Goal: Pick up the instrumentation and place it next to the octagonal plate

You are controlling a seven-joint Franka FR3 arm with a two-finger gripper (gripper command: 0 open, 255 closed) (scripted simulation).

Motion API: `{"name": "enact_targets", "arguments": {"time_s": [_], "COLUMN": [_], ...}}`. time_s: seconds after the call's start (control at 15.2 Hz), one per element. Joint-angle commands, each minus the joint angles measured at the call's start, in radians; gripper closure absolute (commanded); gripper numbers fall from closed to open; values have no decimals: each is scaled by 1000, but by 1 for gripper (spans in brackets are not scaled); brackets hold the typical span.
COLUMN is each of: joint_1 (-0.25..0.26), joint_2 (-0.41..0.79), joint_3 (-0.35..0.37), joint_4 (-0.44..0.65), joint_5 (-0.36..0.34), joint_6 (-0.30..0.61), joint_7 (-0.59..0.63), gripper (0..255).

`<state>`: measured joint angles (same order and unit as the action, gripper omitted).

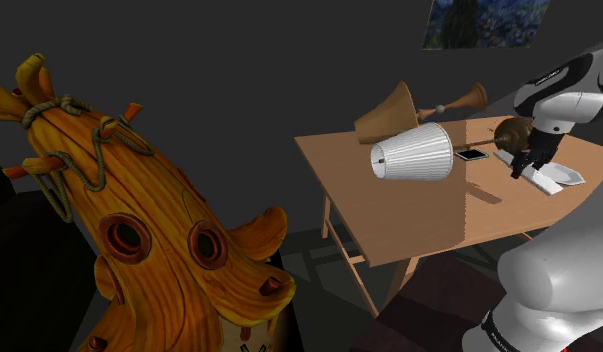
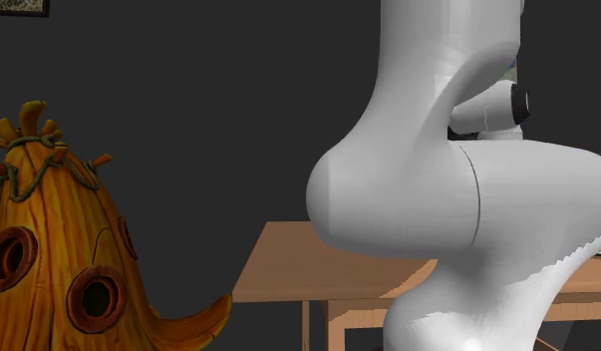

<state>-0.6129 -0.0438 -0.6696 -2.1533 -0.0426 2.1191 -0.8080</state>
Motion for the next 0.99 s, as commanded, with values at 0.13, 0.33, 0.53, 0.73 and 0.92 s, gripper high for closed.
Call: {"name": "enact_targets", "arguments": {"time_s": [0.13,0.33,0.53,0.73,0.92], "joint_1": [-51,-71,-75,-80,-86], "joint_2": [93,135,158,183,209], "joint_3": [-54,-64,-62,-58,-53], "joint_4": [87,99,78,60,43], "joint_5": [68,102,121,143,167], "joint_6": [-14,5,42,78,114], "joint_7": [-135,-182,-195,-210,-226], "gripper": [255,255,255,255,255]}}
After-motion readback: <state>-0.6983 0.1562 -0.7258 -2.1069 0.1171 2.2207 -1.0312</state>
